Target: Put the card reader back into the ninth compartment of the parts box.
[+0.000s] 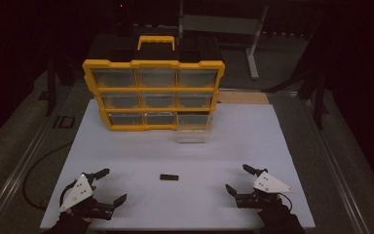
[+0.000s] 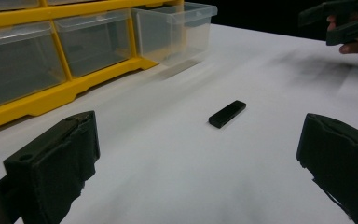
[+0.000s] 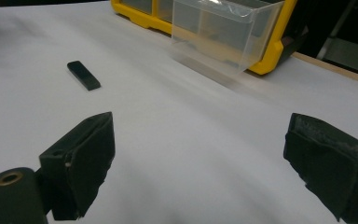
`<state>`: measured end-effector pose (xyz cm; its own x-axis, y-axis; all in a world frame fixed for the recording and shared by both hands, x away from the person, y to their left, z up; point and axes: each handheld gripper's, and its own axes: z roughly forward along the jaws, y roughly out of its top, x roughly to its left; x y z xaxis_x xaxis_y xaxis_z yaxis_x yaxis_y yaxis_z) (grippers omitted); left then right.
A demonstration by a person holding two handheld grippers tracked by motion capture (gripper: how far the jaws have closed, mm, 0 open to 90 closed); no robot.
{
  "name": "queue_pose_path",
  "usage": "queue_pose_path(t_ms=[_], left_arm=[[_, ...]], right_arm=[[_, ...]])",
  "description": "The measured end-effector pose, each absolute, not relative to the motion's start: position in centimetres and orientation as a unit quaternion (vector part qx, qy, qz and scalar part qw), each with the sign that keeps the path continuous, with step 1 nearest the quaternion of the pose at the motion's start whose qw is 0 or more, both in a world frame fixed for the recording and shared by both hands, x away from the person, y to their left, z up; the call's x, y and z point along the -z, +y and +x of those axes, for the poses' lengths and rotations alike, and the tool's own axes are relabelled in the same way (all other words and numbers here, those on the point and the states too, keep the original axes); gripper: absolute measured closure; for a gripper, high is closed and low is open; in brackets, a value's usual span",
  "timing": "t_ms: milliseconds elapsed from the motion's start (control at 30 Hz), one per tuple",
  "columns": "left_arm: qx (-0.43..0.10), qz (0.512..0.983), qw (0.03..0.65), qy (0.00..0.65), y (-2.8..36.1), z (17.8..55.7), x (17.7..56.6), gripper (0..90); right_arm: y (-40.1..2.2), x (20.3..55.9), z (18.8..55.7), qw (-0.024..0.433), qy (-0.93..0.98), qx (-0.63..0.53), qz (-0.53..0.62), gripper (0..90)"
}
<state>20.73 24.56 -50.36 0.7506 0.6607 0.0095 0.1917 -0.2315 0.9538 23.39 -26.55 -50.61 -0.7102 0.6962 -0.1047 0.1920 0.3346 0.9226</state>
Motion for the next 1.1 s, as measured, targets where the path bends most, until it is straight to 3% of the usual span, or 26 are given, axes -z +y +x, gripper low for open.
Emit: queue_pose_path(t_ms=[1100], left_arm=[[-0.211,0.763,0.545,0.278,24.39,20.84,49.61,0.2]], right_arm=[[-25.92,50.37,23.13,0.256,0.774,-0.508,0.277,9.1]])
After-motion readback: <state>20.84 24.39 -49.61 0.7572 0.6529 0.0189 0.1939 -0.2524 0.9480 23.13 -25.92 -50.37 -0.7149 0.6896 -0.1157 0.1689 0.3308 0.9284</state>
